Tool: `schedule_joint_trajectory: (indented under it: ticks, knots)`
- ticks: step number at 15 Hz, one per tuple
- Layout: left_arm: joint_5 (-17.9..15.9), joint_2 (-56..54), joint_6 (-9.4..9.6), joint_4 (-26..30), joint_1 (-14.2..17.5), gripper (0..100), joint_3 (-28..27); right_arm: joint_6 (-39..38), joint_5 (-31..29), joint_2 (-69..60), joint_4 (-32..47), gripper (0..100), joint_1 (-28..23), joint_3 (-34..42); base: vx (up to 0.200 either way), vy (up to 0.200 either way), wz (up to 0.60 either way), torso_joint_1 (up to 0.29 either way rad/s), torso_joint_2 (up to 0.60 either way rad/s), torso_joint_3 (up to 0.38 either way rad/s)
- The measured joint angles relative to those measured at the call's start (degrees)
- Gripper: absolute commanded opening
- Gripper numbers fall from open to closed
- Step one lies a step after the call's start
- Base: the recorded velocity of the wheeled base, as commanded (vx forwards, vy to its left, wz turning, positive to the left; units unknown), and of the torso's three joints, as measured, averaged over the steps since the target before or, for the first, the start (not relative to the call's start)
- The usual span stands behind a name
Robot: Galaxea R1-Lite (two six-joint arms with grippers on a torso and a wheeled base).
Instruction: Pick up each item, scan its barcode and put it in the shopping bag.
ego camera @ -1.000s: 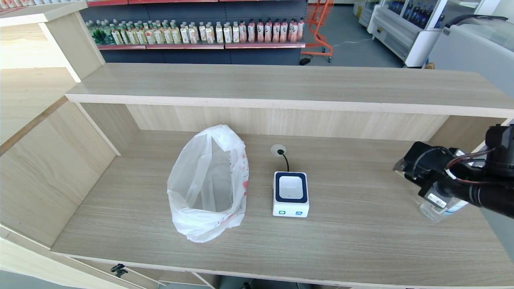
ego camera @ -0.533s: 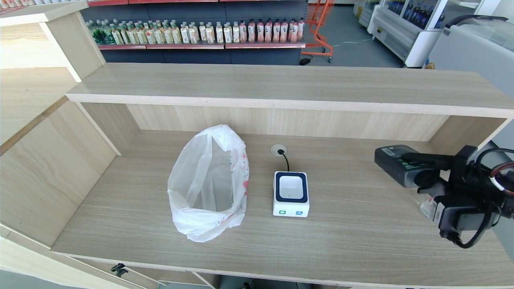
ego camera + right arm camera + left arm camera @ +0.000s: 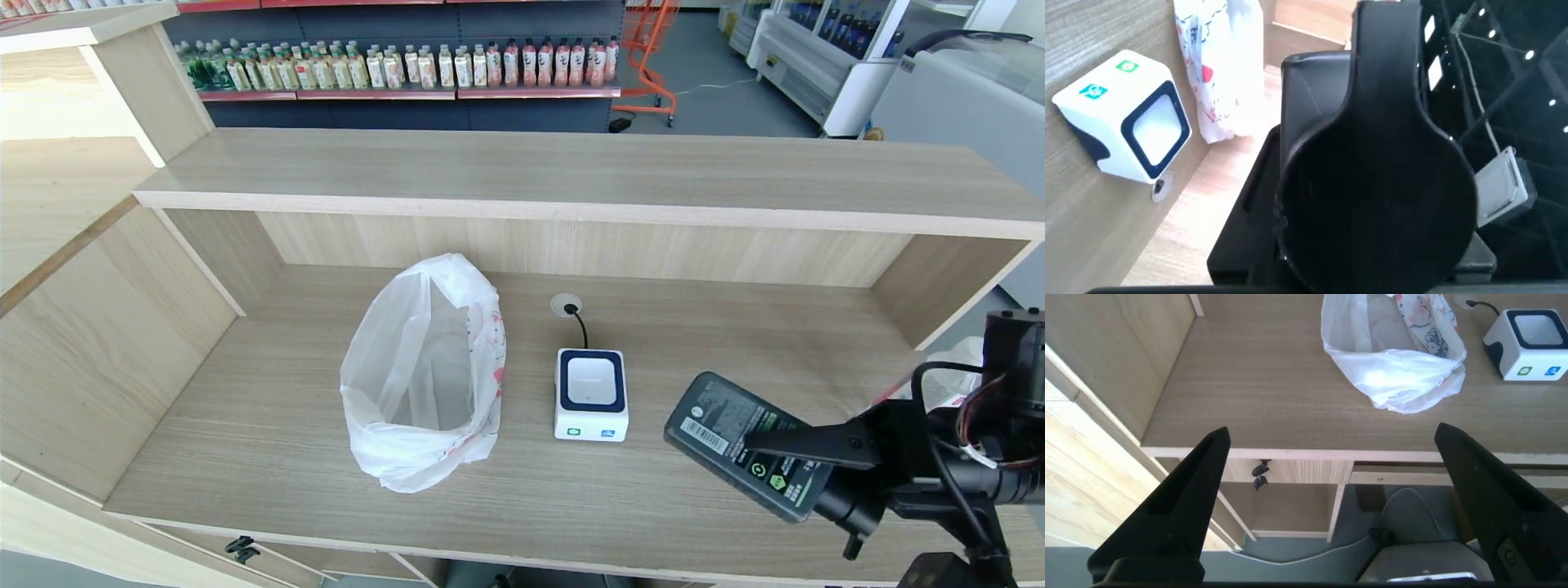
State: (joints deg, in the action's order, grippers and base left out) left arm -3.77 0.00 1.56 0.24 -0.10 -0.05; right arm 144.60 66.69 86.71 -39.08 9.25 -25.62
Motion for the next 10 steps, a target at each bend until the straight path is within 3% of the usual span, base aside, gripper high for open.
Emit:
schedule_joint_trajectory:
  ticks: [3,6,10]
  knots:
    - [0.0,0.0,0.02,0.0,0.0,100,0.0,7.8,4.1,2.0,0.0,0,5.7,-0.3,0.000,0.000,0.00,0.000,0.00,0.000]
    - [0.0,0.0,0.02,0.0,0.0,100,0.0,10.2,4.9,3.4,0.0,0,9.8,-0.3,0.000,0.000,0.00,0.000,0.00,0.000]
    - [0.0,0.0,0.00,0.0,0.0,100,0.0,12.3,4.9,4.1,0.0,0,11.3,-0.5,0.000,0.000,0.00,0.000,0.00,0.000]
